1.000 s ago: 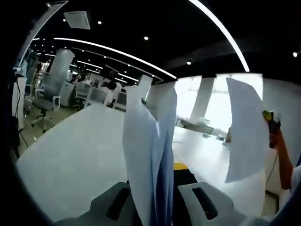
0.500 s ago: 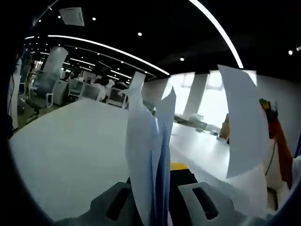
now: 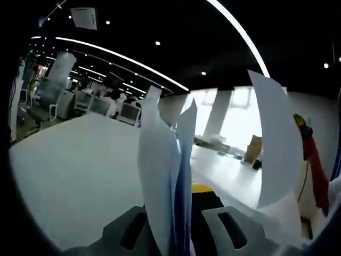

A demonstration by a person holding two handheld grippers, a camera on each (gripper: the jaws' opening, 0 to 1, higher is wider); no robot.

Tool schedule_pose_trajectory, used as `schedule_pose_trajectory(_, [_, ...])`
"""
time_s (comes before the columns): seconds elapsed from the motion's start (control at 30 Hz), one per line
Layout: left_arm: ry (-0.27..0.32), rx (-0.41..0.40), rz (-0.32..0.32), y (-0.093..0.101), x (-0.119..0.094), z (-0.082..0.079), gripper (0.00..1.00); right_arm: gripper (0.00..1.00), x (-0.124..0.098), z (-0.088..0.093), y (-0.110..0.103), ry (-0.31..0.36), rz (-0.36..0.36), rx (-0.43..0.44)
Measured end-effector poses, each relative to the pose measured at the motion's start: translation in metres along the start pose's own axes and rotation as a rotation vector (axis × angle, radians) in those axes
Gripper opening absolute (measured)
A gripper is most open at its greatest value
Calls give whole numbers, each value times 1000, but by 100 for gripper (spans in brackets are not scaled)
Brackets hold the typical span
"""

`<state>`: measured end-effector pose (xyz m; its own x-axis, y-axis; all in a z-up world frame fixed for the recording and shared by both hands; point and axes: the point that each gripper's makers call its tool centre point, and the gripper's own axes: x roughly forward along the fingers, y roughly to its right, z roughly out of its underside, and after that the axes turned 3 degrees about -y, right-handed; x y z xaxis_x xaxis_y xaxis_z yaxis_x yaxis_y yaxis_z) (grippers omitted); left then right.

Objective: Organize the stack of printing papers by aligning and flattening the scattered papers on the table

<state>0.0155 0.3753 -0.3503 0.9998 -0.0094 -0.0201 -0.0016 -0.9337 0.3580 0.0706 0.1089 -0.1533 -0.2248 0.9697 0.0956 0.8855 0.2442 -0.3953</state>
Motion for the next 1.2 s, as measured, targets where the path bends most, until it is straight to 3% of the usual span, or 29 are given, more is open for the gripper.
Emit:
schedule_pose_trajectory(0.3, [8, -7, 57, 9, -5, -2, 6, 0, 19, 7, -9, -29, -38, 34])
schedule_pose_trajectory(0.6, [51, -16, 90, 13, -12, -10, 6, 0, 48, 44, 3, -106, -25, 96])
schedule_pose_trajectory(0.9, [84, -21, 89, 14, -16, -14, 6, 0, 49, 55, 30, -138, 74, 83])
schedule_pose_trajectory(1.2, [88, -15, 91, 15, -15, -12, 6, 0, 56, 73, 51, -194, 126, 59])
